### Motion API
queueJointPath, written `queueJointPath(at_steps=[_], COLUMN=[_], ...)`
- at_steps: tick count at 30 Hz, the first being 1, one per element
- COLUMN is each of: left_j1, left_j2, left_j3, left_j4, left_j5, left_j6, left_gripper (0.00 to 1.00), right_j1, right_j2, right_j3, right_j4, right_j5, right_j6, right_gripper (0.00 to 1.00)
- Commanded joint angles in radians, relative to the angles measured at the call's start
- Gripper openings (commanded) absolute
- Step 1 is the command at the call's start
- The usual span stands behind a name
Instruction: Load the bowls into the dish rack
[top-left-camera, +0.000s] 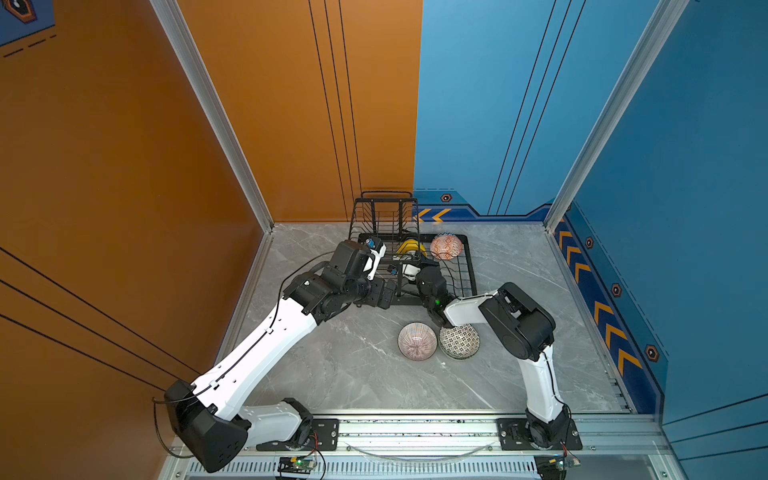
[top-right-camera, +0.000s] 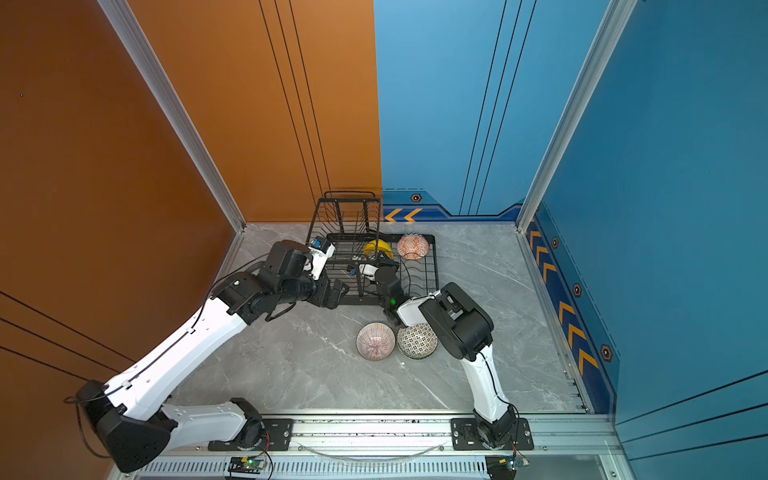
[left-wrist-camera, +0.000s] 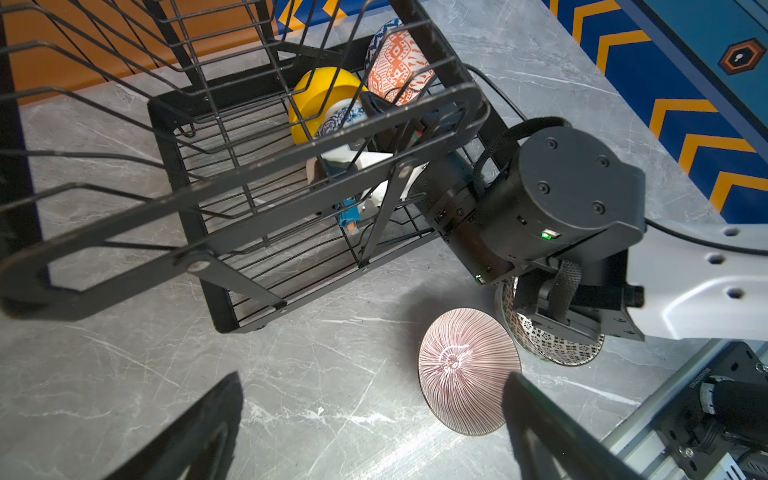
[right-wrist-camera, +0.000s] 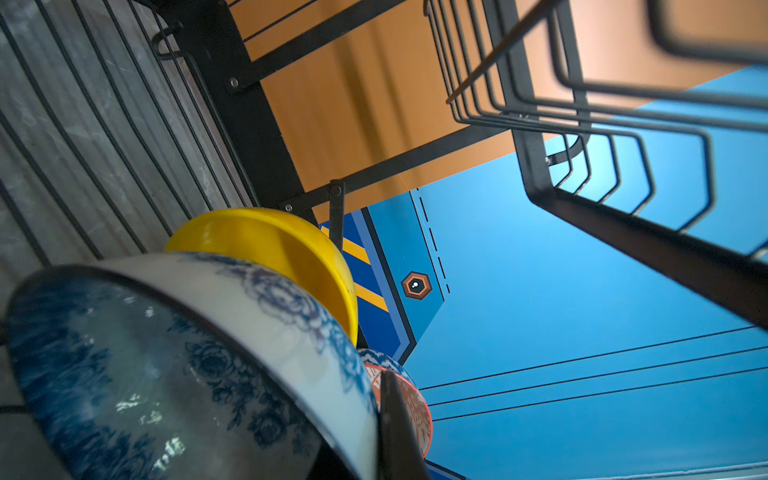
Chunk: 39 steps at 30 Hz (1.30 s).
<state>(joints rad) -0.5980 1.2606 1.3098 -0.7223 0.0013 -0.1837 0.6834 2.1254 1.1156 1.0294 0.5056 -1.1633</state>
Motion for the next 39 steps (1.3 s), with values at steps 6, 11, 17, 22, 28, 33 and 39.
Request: queueJointPath(at_steps=[6,11,17,22,28,33,39], left_j1=[0.012,0.012,0.015,0.018,0.024,0.029,0.032], left_j2=[-0.004,-0.003,-0.004,-0.002,0.002,0.008,0.006], left_j3=[-0.008,-0.008,-0.01,-0.007,-0.003,0.0,-0.003], left_j4=[0.01,0.009,0.009,0.009,0.009,0.009,0.009], left_j5=[-0.009,-0.009,-0.009,-0.006,-0.001,0.003,0.005], left_j6=[-0.008,-0.009,-0.008,-0.007,-0.004,-0.001,0.0], left_gripper=[0.98,0.98,0.98,0.98,0.98,0.98,0.98], right_j1=[-0.016,-0.024,-0.024,-0.025,-0.029,-0.036,-0.047], right_j2=[0.056,0.044,-0.002,-0.026,-0.03,-0.036,-0.06], right_j3=[0.049,0.042,0.016,0.03,0.058,0.077,0.091], right_j4=[0.112,0.106,-0.06,-0.201,-0.275,-0.298,-0.337], right_j5=[0.026,0.004,-0.042,-0.063,-0.066,-0.064,-0.069], right_j6=[-0.123,-0.128,-0.051,0.011,0.043,0.056,0.075], right_gripper=[0.0,0.0,0.0,0.0,0.05,0.19,0.3])
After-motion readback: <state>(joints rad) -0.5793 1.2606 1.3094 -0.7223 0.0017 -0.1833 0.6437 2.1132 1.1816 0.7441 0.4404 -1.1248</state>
